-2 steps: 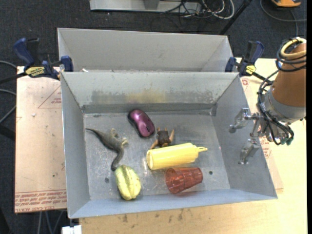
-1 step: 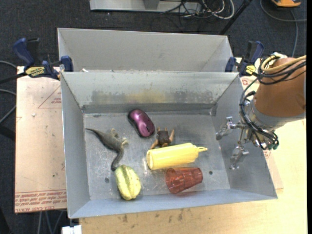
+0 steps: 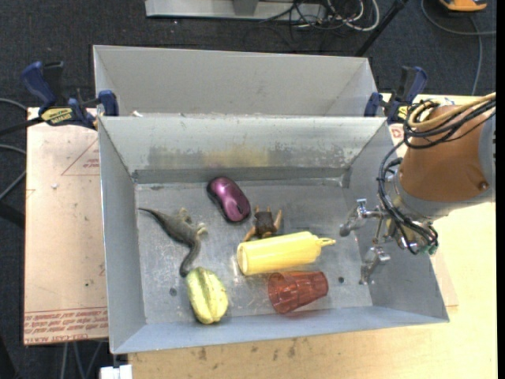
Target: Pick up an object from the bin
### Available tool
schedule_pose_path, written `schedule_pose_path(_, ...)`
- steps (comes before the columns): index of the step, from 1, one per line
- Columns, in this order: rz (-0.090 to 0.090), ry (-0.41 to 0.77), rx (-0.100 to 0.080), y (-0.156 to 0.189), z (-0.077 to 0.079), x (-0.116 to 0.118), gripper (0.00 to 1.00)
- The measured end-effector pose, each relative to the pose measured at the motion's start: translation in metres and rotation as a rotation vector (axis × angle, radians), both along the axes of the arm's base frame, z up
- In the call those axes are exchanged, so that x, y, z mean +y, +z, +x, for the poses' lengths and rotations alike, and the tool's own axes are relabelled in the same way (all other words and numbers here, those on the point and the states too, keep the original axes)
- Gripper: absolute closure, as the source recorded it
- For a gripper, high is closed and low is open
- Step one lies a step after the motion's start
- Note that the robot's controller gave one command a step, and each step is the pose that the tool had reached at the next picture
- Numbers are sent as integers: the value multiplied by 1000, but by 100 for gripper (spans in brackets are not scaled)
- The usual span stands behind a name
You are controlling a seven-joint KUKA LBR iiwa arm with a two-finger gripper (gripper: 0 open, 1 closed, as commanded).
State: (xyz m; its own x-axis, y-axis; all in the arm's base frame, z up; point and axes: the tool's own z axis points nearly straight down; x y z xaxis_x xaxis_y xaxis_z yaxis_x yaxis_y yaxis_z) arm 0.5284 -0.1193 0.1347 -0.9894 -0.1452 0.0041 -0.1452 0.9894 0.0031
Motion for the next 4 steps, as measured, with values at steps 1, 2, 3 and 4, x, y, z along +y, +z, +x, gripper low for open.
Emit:
schedule_pose_path(1,-2,-95,-9,-27,5,39,0)
schedule_pose_path(2,-1,28,-6,-46,14,48,0)
schedule_pose_path(3,-2,-195,-15,-58,5,55,0)
schedule_pose_path(4,-5,-33,-12,-59,14,65,0)
